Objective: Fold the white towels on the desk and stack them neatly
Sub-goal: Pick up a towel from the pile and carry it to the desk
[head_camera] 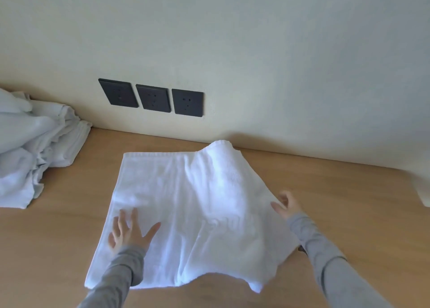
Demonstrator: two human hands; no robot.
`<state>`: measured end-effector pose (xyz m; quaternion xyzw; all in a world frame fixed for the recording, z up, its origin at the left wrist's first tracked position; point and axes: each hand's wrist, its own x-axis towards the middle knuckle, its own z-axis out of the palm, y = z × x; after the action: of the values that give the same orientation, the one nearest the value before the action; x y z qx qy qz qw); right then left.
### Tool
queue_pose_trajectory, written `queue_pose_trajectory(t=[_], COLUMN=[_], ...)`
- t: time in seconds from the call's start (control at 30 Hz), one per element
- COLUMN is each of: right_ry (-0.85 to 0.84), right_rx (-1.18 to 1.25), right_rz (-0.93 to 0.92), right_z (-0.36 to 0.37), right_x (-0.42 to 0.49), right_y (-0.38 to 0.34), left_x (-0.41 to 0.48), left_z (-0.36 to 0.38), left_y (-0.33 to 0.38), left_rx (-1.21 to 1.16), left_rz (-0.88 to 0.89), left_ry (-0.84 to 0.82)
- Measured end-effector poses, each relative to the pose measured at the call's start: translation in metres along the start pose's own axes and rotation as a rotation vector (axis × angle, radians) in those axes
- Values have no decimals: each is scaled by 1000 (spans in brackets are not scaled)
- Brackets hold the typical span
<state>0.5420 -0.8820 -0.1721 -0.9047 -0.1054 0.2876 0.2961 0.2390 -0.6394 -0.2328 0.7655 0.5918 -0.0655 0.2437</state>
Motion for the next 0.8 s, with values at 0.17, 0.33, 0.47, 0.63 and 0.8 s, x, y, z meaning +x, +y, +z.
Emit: queue_pose_trajectory(t=[0.17,0.33,0.47,0.63,0.8], right_ry=[-40,-132,-204,-174,252], right_rx=[-316,-182,-121,7,-382], right_rz=[70,87,206,93,9], right_z=[12,19,25,20,-22], right_x=[34,42,46,30,-10], right_y=[7,6,-5,-14,1], left_x=[-2,-2,1,4,9], left_z=[18,26,29,29,24], left_y=[5,-2,-6,-12,-14], left_rx=[93,97,88,53,38], left_rz=[-20,-20,-29,-21,26], left_ry=[-19,12,20,3,2])
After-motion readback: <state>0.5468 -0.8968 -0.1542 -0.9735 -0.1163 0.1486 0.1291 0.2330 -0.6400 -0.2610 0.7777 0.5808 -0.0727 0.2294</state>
